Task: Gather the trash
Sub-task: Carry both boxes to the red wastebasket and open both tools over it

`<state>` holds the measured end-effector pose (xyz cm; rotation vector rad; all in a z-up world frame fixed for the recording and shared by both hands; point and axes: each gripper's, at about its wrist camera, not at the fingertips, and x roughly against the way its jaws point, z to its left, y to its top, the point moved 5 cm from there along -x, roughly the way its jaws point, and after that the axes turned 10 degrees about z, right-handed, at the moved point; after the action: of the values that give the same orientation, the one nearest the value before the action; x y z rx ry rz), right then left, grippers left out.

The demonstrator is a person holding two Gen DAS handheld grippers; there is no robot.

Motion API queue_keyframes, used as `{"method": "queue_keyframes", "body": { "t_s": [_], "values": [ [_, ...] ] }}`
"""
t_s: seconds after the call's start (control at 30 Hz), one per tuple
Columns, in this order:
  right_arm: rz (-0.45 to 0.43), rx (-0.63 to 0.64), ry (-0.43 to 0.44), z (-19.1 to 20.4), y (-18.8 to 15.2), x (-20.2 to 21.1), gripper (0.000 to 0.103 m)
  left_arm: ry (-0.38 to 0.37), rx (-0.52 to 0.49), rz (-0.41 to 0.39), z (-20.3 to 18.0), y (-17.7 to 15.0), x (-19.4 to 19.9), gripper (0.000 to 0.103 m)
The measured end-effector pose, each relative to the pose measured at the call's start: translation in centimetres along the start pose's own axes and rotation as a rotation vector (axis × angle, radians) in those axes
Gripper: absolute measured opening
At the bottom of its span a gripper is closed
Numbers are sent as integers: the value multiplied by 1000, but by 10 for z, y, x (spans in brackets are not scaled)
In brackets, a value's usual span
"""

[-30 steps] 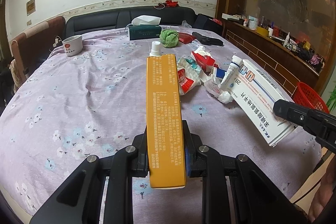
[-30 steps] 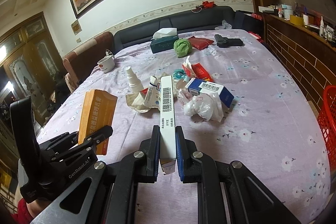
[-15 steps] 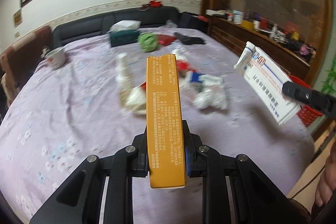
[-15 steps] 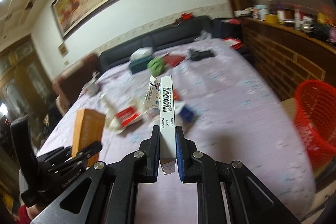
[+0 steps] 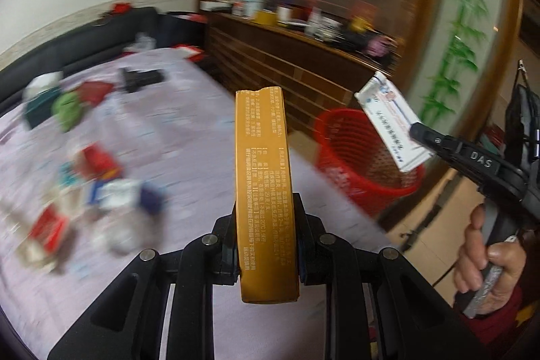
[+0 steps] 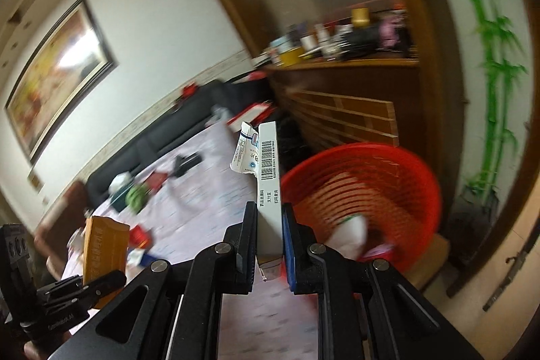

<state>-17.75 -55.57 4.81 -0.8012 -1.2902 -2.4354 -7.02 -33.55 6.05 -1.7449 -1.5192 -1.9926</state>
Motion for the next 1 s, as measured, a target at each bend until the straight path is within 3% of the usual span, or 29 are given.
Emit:
{"method": "queue_keyframes", "body": {
  "t_s": [0.3, 0.43, 0.47, 0.5, 0.53, 0.7, 0.87, 1.0],
  "values": [
    [10, -112, -65, -70, 23, -13, 15, -161, -59, 98, -90, 57, -86, 23],
    [42, -131, -71, -84, 27, -29, 16, -164, -76, 137, -112, 73, -121, 24],
    [53, -134, -75, -87, 28, -35, 16, -157, -76, 147, -112, 73, -125, 36],
    [64, -138, -84, -90, 29, -39, 20, -140, -72, 156, -112, 74, -132, 55],
    [70, -146, -90, -95, 29, -41, 23, -124, -66, 151, -109, 75, -134, 59],
    [46, -136, -114, -103, 27, -34, 25, -81, -75, 102, -96, 67, -119, 59],
    [57, -108, -81, -85, 18, -31, 25, -26, -76, 62, -74, 45, -86, 60],
    [78, -58, -43, -53, 9, -34, 37, 12, -39, 60, -45, 22, -61, 60]
  ]
}}
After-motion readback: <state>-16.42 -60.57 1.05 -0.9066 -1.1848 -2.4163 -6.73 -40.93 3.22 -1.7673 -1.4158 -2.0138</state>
